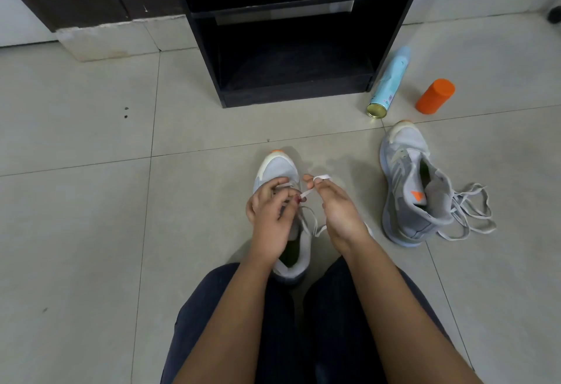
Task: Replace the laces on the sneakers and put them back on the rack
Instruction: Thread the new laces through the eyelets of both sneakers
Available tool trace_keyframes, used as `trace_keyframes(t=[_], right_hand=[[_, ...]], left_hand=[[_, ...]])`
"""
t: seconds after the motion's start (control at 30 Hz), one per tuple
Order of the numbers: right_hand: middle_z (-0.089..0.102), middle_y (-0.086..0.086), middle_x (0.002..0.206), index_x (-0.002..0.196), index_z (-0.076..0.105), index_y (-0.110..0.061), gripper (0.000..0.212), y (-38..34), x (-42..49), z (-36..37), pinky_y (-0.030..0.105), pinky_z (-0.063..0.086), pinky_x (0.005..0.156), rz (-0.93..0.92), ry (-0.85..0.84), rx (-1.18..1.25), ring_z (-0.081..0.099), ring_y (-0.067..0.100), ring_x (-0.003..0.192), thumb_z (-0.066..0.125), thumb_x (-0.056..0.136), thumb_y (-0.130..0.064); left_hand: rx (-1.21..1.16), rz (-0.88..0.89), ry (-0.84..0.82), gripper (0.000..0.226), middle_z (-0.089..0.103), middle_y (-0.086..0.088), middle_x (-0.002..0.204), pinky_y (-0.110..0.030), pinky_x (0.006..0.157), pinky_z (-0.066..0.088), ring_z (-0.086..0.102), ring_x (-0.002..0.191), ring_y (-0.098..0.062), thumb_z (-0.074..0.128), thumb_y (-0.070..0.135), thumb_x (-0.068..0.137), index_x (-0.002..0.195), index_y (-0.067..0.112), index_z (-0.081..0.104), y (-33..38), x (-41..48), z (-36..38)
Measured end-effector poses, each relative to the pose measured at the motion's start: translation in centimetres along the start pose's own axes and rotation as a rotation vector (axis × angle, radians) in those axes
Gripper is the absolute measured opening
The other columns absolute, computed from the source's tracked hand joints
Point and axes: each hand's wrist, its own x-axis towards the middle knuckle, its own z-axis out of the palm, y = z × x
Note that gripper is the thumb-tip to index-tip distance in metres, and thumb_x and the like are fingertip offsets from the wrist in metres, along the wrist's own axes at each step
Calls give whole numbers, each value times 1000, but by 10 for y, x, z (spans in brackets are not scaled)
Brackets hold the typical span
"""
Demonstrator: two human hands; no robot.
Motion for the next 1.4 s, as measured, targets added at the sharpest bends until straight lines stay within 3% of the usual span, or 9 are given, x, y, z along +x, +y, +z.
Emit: trace_keyframes(t=[0.13, 0.3, 0.4, 0.63, 0.77, 0.9, 1.17, 1.27, 1.4], right_hand=[[65, -12, 119, 87, 55, -24, 23, -14, 12, -24, 33, 29, 109, -75, 118, 228, 49, 4, 124, 38, 102, -21], [66, -10, 108, 94, 69, -12, 25, -13, -1, -11, 10, 40, 82, -139, 40, -62, 58, -14, 95, 45, 98, -11], [71, -5, 93, 97, 67, -2, 25, -3, -8, 5, 7, 44, 73, -111, -78, -44, 64, -6, 86, 43, 98, -5], [66, -10, 117, 98, 64, -22, 18, -9, 12, -28, 34, 31, 109, 1, 170, 271, 52, 5, 122, 46, 99, -21], [69, -15, 103, 94, 69, -15, 20, -12, -5, -10, 12, 42, 82, -62, 113, 70, 59, -15, 92, 50, 98, -17], [74, -4, 85, 94, 68, -5, 23, 0, -16, 16, 9, 48, 61, 24, -37, 113, 69, -1, 77, 46, 99, -8], [65, -7, 114, 92, 66, -22, 19, -7, 18, -39, 28, 35, 100, 78, 298, 420, 56, 6, 108, 48, 98, -20], [67, -10, 111, 89, 69, -22, 19, -3, 6, -24, 24, 37, 87, 107, 204, 167, 57, 2, 108, 51, 96, -21], [72, -6, 73, 93, 67, -9, 26, 6, -10, 9, 14, 48, 57, 158, -21, 227, 67, 0, 65, 42, 99, -12]], left_hand=[[40, -47, 73, 15, 46, 25, 118, -25, 106, 13, 39, 123, -6, 49, 32, 87, 86, 39, 62, -3, 0, -6], [-30, 47, 8, 27, 46, 30, 127, -45, 114, 12, 34, 128, 7, 39, 34, 95, 118, 41, 53, 19, -3, -1], [-126, 43, -4, 29, 54, 24, 101, -46, 112, 19, 46, 111, 4, 29, 39, 94, 99, 30, 57, 32, -7, 2], [29, -56, 8, 29, 53, 18, 100, -46, 109, 21, 44, 100, 2, 36, 29, 88, 83, 21, 64, 12, -6, -4], [51, -46, 106, 36, 54, 21, 119, -44, 111, 19, 41, 120, -2, 29, 42, 86, 98, 38, 63, 14, -4, -4], [-67, 9, 48, 39, 47, 20, 116, -48, 113, 18, 26, 118, 17, 24, 42, 93, 107, 36, 60, 28, -10, 2], [106, -13, 40, 34, 56, 22, 106, -39, 108, 21, 43, 109, 0, 36, 42, 75, 69, 32, 67, 12, -18, -12], [150, -3, 55, 40, 54, 20, 120, -38, 111, 19, 39, 119, 0, 35, 50, 82, 97, 35, 69, 17, -16, -7], [34, -24, 35, 33, 48, 22, 117, -47, 112, 18, 27, 116, 20, 36, 38, 94, 106, 30, 66, 27, -14, 2]])
